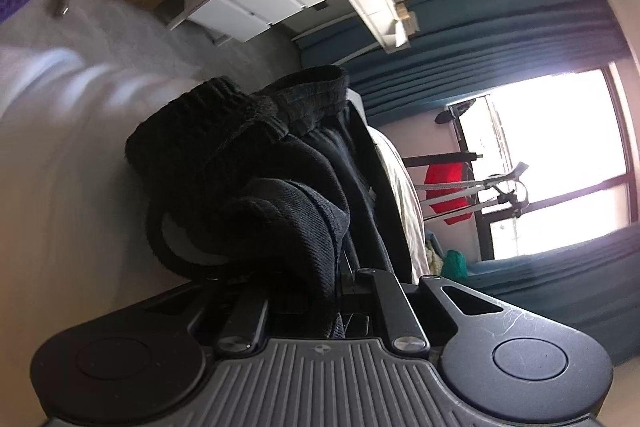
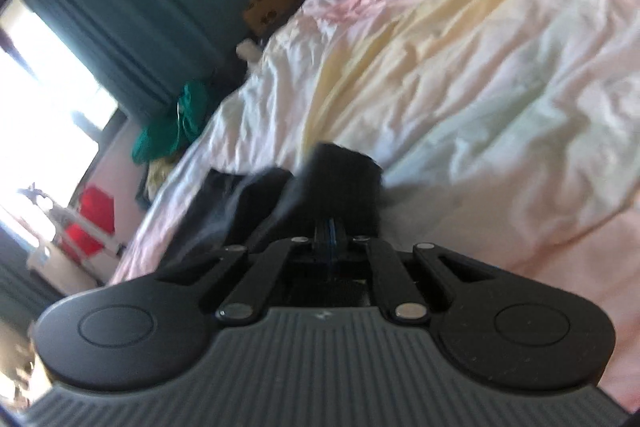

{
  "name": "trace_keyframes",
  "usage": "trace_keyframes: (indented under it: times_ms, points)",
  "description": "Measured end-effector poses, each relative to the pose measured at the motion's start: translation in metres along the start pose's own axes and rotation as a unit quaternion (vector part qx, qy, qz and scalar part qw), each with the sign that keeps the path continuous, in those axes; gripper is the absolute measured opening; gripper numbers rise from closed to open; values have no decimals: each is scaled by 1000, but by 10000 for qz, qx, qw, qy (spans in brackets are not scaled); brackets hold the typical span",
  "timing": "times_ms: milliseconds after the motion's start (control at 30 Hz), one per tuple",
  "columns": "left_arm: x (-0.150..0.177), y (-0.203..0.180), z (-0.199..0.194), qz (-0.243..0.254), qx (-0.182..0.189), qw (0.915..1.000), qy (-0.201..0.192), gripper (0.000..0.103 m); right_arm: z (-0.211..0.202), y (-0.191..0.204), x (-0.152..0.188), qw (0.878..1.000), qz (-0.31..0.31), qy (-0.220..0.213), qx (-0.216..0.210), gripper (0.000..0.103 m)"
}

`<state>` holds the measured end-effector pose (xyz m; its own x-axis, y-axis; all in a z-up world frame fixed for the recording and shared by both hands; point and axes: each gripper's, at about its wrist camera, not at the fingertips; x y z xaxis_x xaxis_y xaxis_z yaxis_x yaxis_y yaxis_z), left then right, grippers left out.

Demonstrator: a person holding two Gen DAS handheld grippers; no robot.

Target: Fold clothes

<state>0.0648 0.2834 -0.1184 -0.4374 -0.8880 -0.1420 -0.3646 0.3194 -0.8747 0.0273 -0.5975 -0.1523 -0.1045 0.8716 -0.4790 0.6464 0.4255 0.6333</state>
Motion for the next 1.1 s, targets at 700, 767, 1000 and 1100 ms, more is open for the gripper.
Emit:
trace_keyframes:
  times_ms: [700, 767, 1000, 1100]
  points:
    - [3, -2, 3, 180, -392, 9989, -161, 11, 65, 51, 30, 9884, -1148, 712, 690, 73]
    - [3, -6, 6, 291, -458, 9982, -236, 11, 69, 55, 32, 9872, -1265, 600, 765, 56]
    - [4, -18, 6, 584, -460, 9965, -373, 10, 49, 67, 31, 9892, -1239, 27, 787, 7]
    - [4, -19, -3, 627, -275, 9964, -499, 9, 25, 65, 27, 9940, -917, -308, 518, 6]
Point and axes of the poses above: each gripper's, at about its wrist camera, not at the fingertips, and z roughly the way its jaws point, y to its left, x to its underside, and after that the axes turned 9 degrees about y, right-handed
